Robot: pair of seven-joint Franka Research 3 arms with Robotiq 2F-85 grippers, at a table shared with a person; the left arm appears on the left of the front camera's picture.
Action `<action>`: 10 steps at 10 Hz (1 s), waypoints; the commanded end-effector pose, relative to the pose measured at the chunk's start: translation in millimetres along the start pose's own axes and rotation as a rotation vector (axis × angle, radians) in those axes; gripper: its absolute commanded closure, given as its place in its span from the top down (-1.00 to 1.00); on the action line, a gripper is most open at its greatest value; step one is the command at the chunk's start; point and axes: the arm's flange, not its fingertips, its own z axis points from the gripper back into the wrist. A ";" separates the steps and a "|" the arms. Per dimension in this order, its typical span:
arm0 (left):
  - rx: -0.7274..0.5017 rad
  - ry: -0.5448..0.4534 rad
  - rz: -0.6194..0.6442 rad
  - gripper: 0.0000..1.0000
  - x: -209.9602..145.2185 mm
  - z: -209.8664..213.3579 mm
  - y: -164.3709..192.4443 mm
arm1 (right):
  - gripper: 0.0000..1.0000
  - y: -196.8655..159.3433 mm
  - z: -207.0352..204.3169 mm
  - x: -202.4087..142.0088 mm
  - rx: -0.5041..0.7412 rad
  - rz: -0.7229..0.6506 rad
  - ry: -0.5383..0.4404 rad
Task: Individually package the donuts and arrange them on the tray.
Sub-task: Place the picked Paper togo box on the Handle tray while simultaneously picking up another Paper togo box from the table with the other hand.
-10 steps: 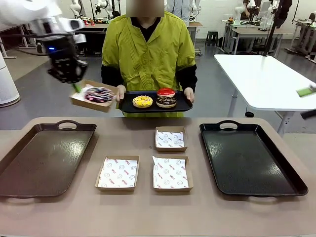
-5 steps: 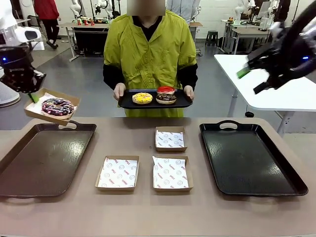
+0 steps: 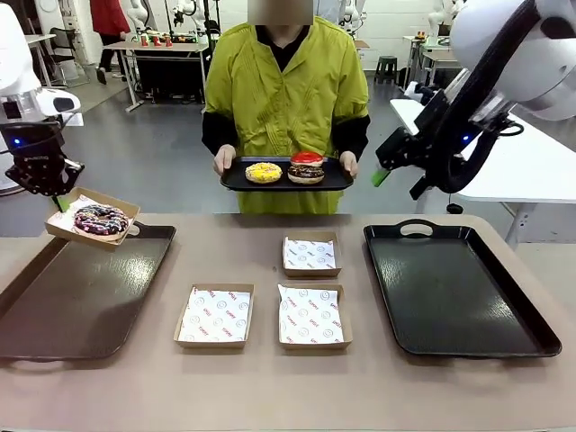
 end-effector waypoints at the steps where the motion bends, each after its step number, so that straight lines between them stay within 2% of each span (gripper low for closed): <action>1: 0.001 -0.012 0.003 -0.98 -5.3 8.9 -1.9 | 1.00 4.6 -4.5 -9.3 0.012 -0.012 -0.003; 2: 0.001 -0.012 0.003 -0.98 -5.3 8.9 -1.9 | 1.00 0.0 0.0 0.0 0.000 0.000 0.000; 8: 0.001 -0.012 0.003 -0.98 -5.3 8.9 -1.9 | 1.00 -3.0 0.0 -1.7 0.009 -0.005 0.000; 9: -0.001 -0.013 -0.002 -0.98 -1.5 7.2 -1.1 | 1.00 9.6 -10.3 7.4 -0.087 -0.015 -0.015; 10: 0.007 -0.038 -0.032 -0.98 16.8 -2.7 -4.6 | 1.00 25.9 -26.4 19.6 -0.170 -0.004 -0.009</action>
